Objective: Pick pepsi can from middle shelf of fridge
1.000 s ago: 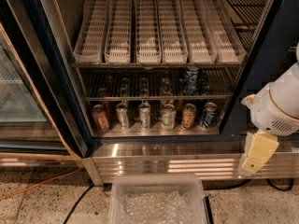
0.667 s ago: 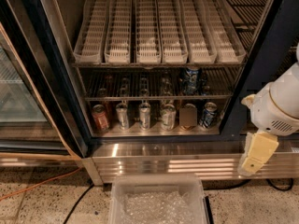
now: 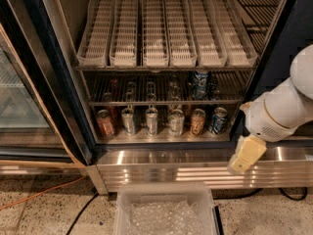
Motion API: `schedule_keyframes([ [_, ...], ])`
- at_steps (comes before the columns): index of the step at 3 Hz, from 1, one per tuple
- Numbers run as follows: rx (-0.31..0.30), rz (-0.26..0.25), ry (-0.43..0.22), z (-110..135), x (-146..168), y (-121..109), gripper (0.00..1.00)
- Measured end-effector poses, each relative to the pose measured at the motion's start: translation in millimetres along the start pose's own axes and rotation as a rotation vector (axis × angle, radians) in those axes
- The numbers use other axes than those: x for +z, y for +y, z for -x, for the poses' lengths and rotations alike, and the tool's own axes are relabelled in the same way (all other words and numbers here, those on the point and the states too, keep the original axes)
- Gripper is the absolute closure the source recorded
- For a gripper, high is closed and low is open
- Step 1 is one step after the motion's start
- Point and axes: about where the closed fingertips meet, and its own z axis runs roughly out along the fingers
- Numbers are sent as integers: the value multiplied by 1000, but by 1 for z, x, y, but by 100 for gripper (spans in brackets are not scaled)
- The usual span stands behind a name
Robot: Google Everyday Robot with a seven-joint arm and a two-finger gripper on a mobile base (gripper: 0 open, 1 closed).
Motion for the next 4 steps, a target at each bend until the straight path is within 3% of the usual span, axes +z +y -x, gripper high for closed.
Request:
schedule_keyframes([
  [1, 64, 9, -117, 10, 35, -33, 0],
  [3, 167, -35, -346, 23, 66, -65, 0],
  [4, 167, -35, -346, 23, 66, -65, 0],
])
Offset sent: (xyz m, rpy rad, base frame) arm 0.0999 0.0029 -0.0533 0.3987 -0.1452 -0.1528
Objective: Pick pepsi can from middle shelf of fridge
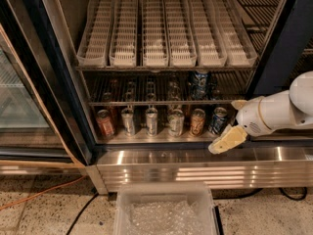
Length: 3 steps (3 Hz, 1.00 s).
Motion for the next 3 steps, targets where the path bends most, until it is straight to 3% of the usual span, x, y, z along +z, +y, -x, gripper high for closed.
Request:
schedule_keyframes([
  [1, 17, -44, -45, 4, 7, 1, 0],
  [2, 88, -136, -137, 12, 16, -5, 0],
  [3, 158, -240, -231, 21, 19, -24, 0],
])
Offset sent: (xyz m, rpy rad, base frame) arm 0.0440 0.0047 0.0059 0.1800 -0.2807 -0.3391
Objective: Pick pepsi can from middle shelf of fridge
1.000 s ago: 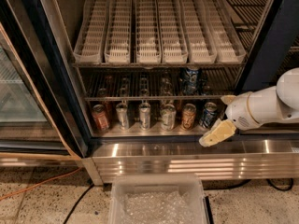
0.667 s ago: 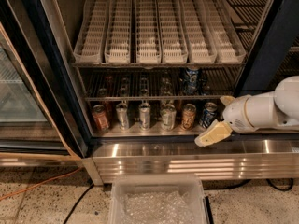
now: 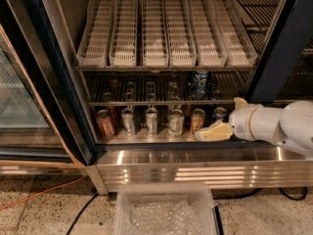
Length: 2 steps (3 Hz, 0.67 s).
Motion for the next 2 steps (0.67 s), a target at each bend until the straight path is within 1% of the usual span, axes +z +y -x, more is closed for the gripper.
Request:
schedule_keyframes([
  [1, 59, -74, -62, 6, 11, -19, 0],
  [2, 59, -74, -62, 6, 11, -19, 0],
])
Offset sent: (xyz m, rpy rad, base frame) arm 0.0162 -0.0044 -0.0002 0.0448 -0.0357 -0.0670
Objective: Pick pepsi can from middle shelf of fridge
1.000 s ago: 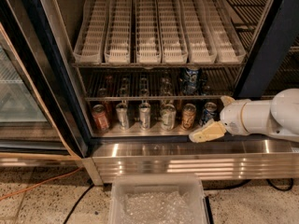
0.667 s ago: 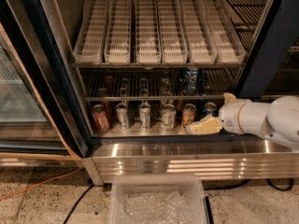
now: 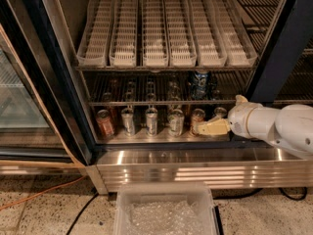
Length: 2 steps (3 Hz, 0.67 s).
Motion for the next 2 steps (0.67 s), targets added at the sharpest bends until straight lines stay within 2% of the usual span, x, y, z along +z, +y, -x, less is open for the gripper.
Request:
schedule_keyframes([
  [1, -12, -20, -26, 4, 10, 0, 0],
  [2, -35, -51, -83, 17, 32, -5, 0],
])
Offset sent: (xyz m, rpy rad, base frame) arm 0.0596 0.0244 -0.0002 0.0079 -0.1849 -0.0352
